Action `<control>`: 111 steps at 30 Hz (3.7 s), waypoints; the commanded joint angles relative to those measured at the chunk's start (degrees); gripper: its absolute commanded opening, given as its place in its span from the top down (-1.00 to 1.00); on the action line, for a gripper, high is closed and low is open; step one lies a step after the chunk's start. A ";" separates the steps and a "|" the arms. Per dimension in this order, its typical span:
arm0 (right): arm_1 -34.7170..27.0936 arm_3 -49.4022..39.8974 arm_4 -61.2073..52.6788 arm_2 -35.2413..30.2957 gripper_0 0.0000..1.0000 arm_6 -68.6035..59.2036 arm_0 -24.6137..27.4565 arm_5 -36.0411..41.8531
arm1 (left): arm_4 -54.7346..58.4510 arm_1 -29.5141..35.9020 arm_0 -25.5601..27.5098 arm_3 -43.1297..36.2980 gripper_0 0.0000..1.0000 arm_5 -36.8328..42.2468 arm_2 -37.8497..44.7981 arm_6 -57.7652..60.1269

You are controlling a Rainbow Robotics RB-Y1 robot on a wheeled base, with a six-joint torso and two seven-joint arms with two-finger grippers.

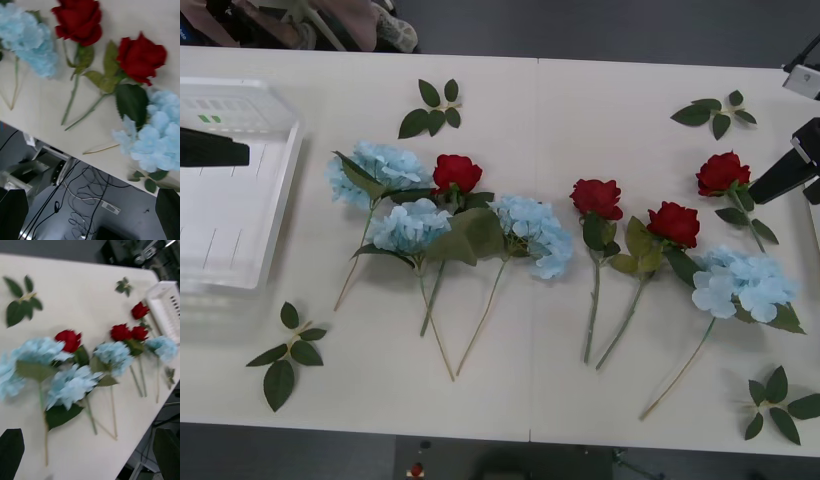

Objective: Put the red flowers into the right box and the blue flowers into the left box

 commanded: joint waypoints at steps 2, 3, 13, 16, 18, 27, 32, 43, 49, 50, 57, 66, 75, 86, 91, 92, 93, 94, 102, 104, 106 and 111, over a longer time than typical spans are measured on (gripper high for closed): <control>5.08 6.26 18.66 0.96 -1.00 -4.34 -5.16 1.00 | -17.72 -3.80 -4.37 1.74 -1.00 -2.33 -6.80 1.18; 5.52 8.20 21.92 2.19 -1.00 -4.08 -5.51 -0.85 | -20.79 -4.95 -5.78 2.35 -1.00 -3.91 -8.91 1.36; 5.70 18.57 36.68 18.45 -1.00 -1.79 -8.15 -19.04 | -33.62 -13.47 -19.14 12.90 -1.00 -13.40 -26.75 1.44; 6.58 23.23 36.68 23.11 -1.00 -1.35 -10.08 -23.35 | -35.82 -16.20 -23.01 17.12 -1.00 -13.93 -30.53 1.44; 7.37 25.69 36.68 25.04 -1.00 -1.00 -10.79 -25.54 | -36.17 -17.51 -24.94 19.23 -1.00 -14.37 -32.64 1.44; 14.05 37.11 39.49 33.04 -1.00 0.67 -14.04 -35.65 | -37.58 -26.92 -32.59 28.10 -1.00 -15.95 -40.72 1.44; 16.86 39.57 41.34 33.48 -1.00 1.46 -14.04 -37.58 | -38.90 -30.87 -34.26 32.41 -1.00 -16.04 -42.83 1.44; 22.40 47.13 43.19 33.57 -1.00 2.60 -14.04 -43.39 | -44.79 -33.51 -35.14 35.14 1.00 -17.18 -43.71 1.53; 23.89 50.56 43.19 33.92 -0.90 3.31 -14.04 -46.02 | -45.05 -30.96 -35.05 31.71 1.00 -18.33 -43.71 1.53; 23.89 50.56 43.10 34.09 -0.59 3.48 -13.95 -46.11 | -44.87 -30.17 -35.05 30.48 1.00 -18.59 -43.71 1.53; 23.89 50.65 42.13 37.00 0.89 2.78 -14.04 -47.96 | -41.89 -23.14 -35.05 22.92 1.00 -18.50 -39.67 1.62; 23.36 51.17 39.58 37.08 1.00 2.60 -14.57 -49.10 | -43.56 -4.24 -35.05 15.89 1.00 -4.70 -24.90 1.09; 16.24 50.65 34.22 36.47 1.00 4.63 -24.23 -39.43 | -53.93 -2.84 -29.86 31.80 1.00 -8.04 -24.81 1.00; 7.10 54.87 48.81 34.18 1.00 13.24 -27.84 -39.69 | -54.89 -9.17 -25.56 40.15 -0.36 -20.70 -24.81 1.53; 7.19 59.96 48.81 34.18 1.00 12.45 -23.62 -46.37 | -54.19 -8.02 -25.56 39.00 -0.89 -21.14 -24.81 1.53; 7.19 60.75 48.90 34.18 1.00 12.27 -22.04 -48.83 | -54.01 -7.41 -25.56 38.30 -0.94 -20.96 -24.81 1.36; 7.19 61.28 48.90 34.18 1.00 12.01 -20.89 -50.68 | -53.75 -6.88 -25.47 37.51 -0.95 -20.79 -24.81 1.36; 7.19 61.81 48.81 34.18 1.00 11.83 -19.75 -52.53 | -53.22 -6.09 -25.47 36.28 -0.97 -19.91 -24.81 1.27; 7.37 61.11 49.69 33.74 1.00 4.80 -12.90 -59.65 | -31.34 2.00 -25.56 19.14 -0.96 -3.12 -19.72 6.28; 7.46 60.58 50.66 33.74 1.00 2.78 -12.28 -59.73 | -28.79 0.33 -25.47 16.85 -0.95 -0.22 -17.87 10.67; 7.46 60.58 50.92 33.74 0.97 2.17 -12.19 -59.73 | -29.32 -1.78 -25.29 14.48 -0.96 -0.04 -17.43 15.24; 7.46 60.67 49.87 33.04 -0.20 2.78 -12.19 -60.00 | -37.40 -7.41 -19.49 6.13 -1.00 -2.68 -15.15 25.09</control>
